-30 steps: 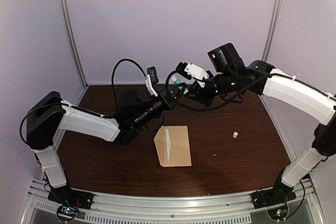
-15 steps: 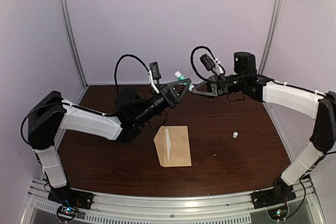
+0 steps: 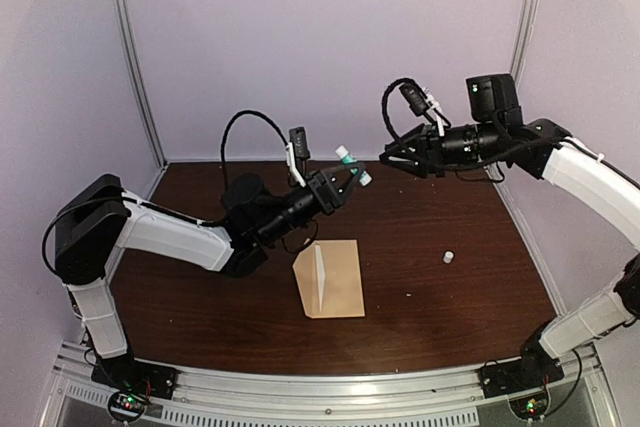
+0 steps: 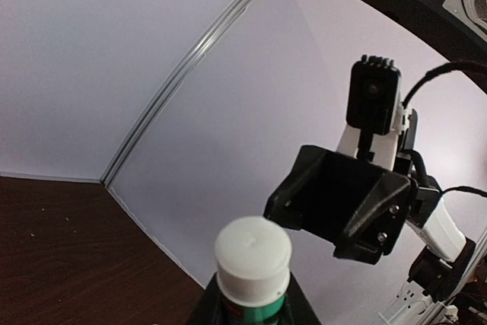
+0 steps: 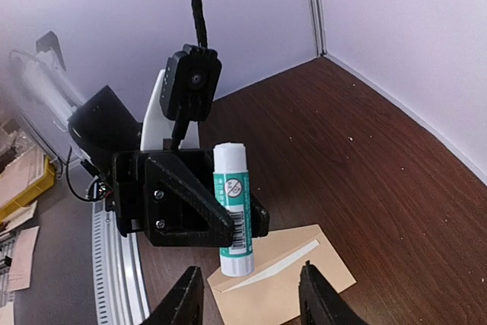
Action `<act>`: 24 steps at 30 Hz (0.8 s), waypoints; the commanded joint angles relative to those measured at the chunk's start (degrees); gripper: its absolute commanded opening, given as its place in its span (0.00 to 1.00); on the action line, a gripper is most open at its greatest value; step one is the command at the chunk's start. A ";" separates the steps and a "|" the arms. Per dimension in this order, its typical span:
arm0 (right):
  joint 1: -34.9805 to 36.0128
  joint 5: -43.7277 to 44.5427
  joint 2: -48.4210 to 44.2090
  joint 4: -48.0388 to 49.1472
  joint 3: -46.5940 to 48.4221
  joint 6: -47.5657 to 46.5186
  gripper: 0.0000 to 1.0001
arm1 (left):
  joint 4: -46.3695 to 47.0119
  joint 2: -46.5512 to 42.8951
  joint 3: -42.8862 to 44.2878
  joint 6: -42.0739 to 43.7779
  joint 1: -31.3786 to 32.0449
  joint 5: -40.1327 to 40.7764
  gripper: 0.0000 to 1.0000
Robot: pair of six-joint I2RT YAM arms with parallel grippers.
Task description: Place the letter into the envelope and seal it
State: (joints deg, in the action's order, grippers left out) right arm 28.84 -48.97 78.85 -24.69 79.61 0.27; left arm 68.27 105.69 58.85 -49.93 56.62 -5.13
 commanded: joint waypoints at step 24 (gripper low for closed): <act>16.68 35.85 7.55 -11.44 8.23 -16.86 0.39 | -3.76 -3.32 -0.84 -2.22 0.06 9.00 0.00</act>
State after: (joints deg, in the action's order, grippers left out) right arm 44.99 -15.88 85.82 -36.73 85.01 -16.38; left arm 62.46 104.03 58.48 -51.83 56.62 3.73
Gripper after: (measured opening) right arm 0.389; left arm 0.194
